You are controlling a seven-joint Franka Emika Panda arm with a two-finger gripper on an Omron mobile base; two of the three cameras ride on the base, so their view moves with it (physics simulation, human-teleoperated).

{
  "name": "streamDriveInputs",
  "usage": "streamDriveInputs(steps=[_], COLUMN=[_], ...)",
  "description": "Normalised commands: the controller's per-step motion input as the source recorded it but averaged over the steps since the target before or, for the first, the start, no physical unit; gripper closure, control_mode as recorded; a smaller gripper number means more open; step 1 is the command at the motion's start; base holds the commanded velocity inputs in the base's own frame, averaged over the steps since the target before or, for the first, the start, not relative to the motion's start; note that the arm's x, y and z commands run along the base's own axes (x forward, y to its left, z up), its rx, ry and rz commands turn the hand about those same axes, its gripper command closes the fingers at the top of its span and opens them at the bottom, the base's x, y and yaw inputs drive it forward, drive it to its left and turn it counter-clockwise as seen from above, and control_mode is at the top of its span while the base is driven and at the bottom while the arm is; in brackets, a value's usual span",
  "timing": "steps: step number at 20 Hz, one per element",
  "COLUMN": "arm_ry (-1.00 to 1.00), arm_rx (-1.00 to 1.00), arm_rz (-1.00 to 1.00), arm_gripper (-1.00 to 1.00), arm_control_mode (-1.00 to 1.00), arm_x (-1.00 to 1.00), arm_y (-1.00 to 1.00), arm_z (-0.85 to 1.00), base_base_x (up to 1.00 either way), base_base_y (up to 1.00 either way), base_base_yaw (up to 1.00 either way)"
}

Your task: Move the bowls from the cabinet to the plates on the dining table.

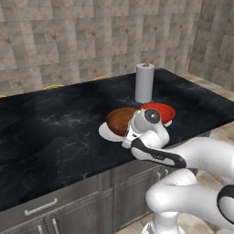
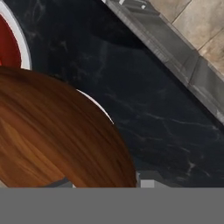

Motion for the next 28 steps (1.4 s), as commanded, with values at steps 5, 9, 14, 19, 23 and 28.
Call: streamDriveInputs(steps=[5, 9, 14, 19, 23, 28], arm_ry=[0.0, 0.0, 0.0, 0.0, 0.0, 0.0], arm_rx=[0.0, 0.0, 0.0, -0.01, -0.02, -0.02], arm_rz=[0.05, 0.04, 0.04, 0.05, 0.05, 0.05], arm_gripper=[1.0, 1.0, 1.0, 1.0, 1.0, 1.0], arm_control_mode=[-1.0, -1.0, -1.0, -1.0, -1.0, -1.0], arm_x=[0.04, 0.18, 0.21, 0.17, 0.19, 0.25], arm_y=[0.0, 0.0, 0.0, 0.0, 0.0, 0.0], arm_z=[-0.02, -0.04, -0.1, -0.17, -0.15, -0.05], base_base_x=[0.0, 0.0, 0.0, 0.0, 0.0, 0.0], base_base_y=[0.0, 0.0, 0.0, 0.0, 0.0, 0.0], base_base_yaw=[0.0, 0.0, 0.0, 0.0, 0.0, 0.0])
